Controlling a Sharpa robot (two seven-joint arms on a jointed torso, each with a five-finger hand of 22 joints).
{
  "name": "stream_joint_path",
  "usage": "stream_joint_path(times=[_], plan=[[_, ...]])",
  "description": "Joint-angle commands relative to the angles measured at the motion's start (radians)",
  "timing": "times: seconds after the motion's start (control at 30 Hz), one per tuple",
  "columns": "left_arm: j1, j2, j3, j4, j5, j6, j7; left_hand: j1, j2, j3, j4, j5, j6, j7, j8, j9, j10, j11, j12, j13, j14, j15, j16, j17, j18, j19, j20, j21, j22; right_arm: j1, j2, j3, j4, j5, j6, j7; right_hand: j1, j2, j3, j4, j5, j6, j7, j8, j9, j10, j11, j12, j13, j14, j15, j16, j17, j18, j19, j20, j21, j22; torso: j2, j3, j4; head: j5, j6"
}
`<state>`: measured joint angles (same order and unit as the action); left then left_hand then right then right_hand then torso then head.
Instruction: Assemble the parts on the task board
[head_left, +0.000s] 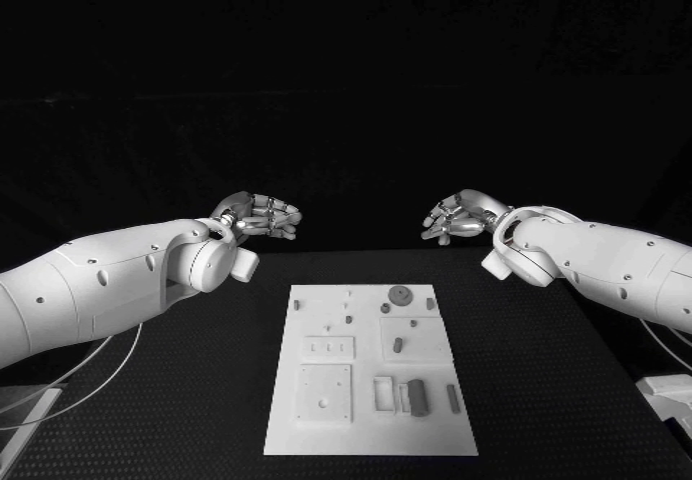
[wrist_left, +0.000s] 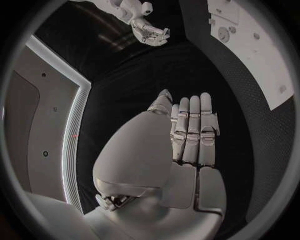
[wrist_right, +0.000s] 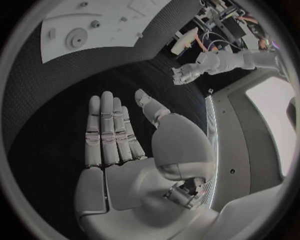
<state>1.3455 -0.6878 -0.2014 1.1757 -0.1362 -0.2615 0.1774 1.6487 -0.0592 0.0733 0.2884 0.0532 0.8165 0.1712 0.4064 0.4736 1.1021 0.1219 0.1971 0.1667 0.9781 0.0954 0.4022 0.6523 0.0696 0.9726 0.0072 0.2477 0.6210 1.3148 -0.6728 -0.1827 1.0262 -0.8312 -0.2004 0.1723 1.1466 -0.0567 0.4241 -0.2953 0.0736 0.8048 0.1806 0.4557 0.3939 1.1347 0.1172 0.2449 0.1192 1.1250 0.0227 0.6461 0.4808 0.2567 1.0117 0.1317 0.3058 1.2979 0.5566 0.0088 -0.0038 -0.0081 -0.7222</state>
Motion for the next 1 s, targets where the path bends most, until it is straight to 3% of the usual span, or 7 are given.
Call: stream_joint_path(times=[0.03,0.2,0.4,0.57,0.73,0.87,1.0], plan=[[0.003,0.001,0.002,0.01,-0.029,0.044,0.029,0.01,0.003,-0.009,0.001,0.005,0.001,0.004,-0.005,-0.003,0.003,0.008,-0.01,0.0,0.009,0.002,-0.007,0.005,0.001,0.009,-0.001,-0.002,-0.003,0.0,0.001,0.001,0.002,-0.292,0.017,-0.019,0.009,-0.011,0.006,0.001,0.003,0.026,-0.01,-0.004,0.003,0.032,-0.013,-0.005,0.003,0.045,-0.022,0.033,0.031,0.005,0.056,-0.025,0.026,0.013,0.003,0.0109,0.0081,-0.003,-0.005],[0.006,-0.027,0.002,0.066,-0.028,0.042,0.028,0.004,0.004,-0.019,0.002,0.005,0.004,0.004,-0.01,-0.007,0.006,0.009,-0.019,0.001,0.013,0.0,-0.01,0.011,-0.002,0.014,-0.004,-0.003,-0.004,0.0,0.002,0.001,0.033,-0.499,0.029,-0.054,0.02,-0.019,0.0,0.001,0.003,0.052,-0.018,-0.019,0.006,0.077,-0.035,-0.017,0.011,0.106,-0.049,0.1,0.091,0.005,0.137,-0.064,0.075,0.034,0.009,0.0185,0.0185,-0.008,-0.006],[0.018,-0.045,0.003,0.121,-0.028,0.036,0.03,0.0,0.0,-0.026,0.002,0.005,0.0,0.004,-0.019,-0.012,0.001,0.014,-0.037,0.0,0.012,0.001,-0.018,0.017,-0.006,0.015,-0.007,-0.008,-0.007,-0.009,0.029,0.001,0.041,-0.6,0.02,-0.086,0.004,-0.039,-0.004,0.003,0.004,0.026,-0.003,-0.054,-0.009,0.073,-0.035,-0.044,0.004,0.133,-0.051,0.131,0.121,0.005,0.174,-0.081,0.103,0.036,0.028,0.0219,0.0189,-0.008,0.009],[0.024,-0.053,0.005,0.14,-0.03,0.043,0.028,-0.003,0.002,-0.028,0.002,0.005,0.003,0.005,-0.02,-0.013,0.001,0.015,-0.042,0.0,0.015,0.001,-0.02,0.02,-0.007,0.018,-0.008,-0.009,-0.007,-0.015,0.047,0.001,0.037,-0.635,-0.001,-0.108,0.003,-0.041,0.0,0.002,0.004,0.033,-0.007,-0.066,-0.015,0.118,-0.047,-0.041,0.01,0.144,-0.063,0.159,0.148,0.005,0.193,-0.094,0.13,0.036,0.04,0.0254,0.0184,-0.006,0.01],[0.029,-0.056,0.007,0.147,-0.03,0.04,0.03,-0.004,0.002,-0.029,0.002,0.005,0.005,0.004,-0.02,-0.013,0.002,0.015,-0.044,0.0,0.015,0.001,-0.021,0.022,-0.007,0.018,-0.009,-0.009,-0.008,-0.028,0.063,0.001,0.035,-0.68,0.005,-0.127,0.007,-0.047,-0.001,0.002,0.003,0.037,-0.009,-0.078,-0.02,0.135,-0.051,-0.051,0.019,0.149,-0.068,0.193,0.177,0.005,0.202,-0.103,0.163,0.038,0.05,0.0298,0.0239,-0.014,0.01],[0.03,-0.061,0.008,0.156,-0.03,0.04,0.03,-0.006,0.002,-0.03,0.003,0.005,0.006,0.004,-0.021,-0.014,0.003,0.015,-0.047,0.001,0.015,0.001,-0.023,0.023,-0.008,0.018,-0.009,-0.01,-0.008,-0.04,0.071,0.001,0.041,-0.718,-0.007,-0.154,0.005,-0.044,-0.001,0.003,0.004,0.043,-0.011,-0.088,-0.024,0.144,-0.054,-0.062,0.028,0.153,-0.07,0.228,0.204,0.005,0.209,-0.112,0.201,0.038,0.059,0.0359,0.0277,-0.016,0.006],[0.03,-0.061,0.008,0.161,-0.03,0.038,0.029,-0.009,0.002,-0.031,0.003,0.005,0.006,0.004,-0.022,-0.014,0.003,0.016,-0.049,0.001,0.016,0.001,-0.024,0.024,-0.008,0.019,-0.009,-0.011,-0.008,-0.051,0.08,0.001,0.031,-0.734,-0.006,-0.156,0.01,-0.044,-0.007,0.002,0.003,0.05,-0.027,-0.094,-0.026,0.223,-0.074,-0.021,0.069,0.17,-0.09,0.283,0.237,0.005,0.227,-0.128,0.252,0.039,0.07,0.0442,0.0328,-0.019,0.004]])
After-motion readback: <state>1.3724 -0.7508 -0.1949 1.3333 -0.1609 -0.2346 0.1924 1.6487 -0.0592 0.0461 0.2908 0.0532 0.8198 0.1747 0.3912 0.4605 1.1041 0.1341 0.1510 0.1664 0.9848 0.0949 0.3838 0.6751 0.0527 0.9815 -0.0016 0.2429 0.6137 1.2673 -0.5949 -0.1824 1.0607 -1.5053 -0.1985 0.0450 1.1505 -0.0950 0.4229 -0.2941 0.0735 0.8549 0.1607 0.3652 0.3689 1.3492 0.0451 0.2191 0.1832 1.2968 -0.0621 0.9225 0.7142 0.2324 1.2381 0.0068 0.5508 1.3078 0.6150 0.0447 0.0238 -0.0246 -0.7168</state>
